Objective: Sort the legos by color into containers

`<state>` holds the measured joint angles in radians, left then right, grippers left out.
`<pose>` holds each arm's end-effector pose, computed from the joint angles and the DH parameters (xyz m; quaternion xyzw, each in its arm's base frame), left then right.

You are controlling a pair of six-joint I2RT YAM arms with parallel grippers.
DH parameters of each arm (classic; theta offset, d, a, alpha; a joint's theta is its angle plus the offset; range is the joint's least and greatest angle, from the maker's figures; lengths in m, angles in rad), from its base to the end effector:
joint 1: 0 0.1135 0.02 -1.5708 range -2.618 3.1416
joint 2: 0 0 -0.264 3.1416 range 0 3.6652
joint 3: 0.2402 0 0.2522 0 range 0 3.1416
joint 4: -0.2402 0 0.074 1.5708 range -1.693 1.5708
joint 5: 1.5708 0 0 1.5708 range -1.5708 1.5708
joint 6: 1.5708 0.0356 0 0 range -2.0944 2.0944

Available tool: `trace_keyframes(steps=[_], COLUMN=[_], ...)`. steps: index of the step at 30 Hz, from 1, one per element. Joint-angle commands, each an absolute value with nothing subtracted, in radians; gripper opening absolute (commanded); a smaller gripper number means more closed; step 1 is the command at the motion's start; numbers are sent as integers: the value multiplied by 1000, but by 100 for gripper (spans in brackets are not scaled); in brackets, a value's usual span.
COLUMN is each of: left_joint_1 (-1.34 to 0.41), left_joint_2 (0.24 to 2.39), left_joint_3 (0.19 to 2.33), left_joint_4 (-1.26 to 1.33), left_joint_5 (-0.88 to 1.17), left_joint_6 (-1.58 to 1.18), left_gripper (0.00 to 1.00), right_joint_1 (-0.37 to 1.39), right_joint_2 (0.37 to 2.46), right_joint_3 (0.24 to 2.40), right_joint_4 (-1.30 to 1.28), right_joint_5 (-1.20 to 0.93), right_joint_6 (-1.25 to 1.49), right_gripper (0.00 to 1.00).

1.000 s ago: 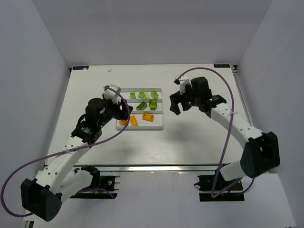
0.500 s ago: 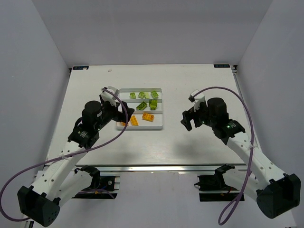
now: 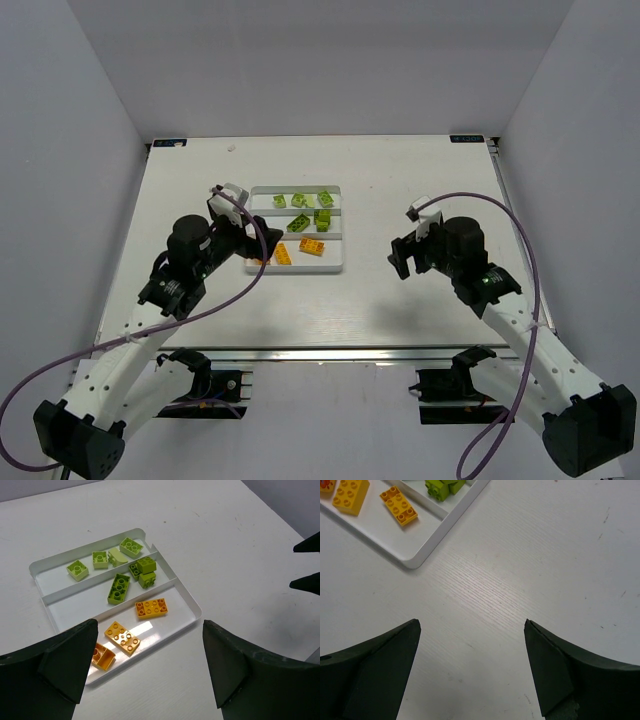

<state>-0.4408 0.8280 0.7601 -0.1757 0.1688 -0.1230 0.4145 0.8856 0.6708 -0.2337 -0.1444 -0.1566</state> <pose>0.1745 -0.0889 0.3249 0.1755 0.7669 -0.2345 0.5711 0.1842 0.0866 0.2770 -0.2747 0.7994 0.1288 0.5185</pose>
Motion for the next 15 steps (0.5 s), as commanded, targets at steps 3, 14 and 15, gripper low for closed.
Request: trace_keyframes(steps=[3, 14, 15], left_joint_1=[-445, -445, -445], left_joint_2=[793, 772, 769], left_joint_3=[755, 747, 746], left_joint_4=[-160, -155, -152], left_joint_5=[195, 229, 229], left_joint_6=[-114, -92, -92], left_gripper=[95, 96, 96], right_joint_1=[397, 357, 357], right_joint_2=[853, 876, 873], right_joint_3=[664, 673, 672], right_joint_4=[-170, -175, -172], right_joint_5=[-106, -100, -97], right_joint_6=[-143, -117, -118], right_gripper=[89, 89, 89])
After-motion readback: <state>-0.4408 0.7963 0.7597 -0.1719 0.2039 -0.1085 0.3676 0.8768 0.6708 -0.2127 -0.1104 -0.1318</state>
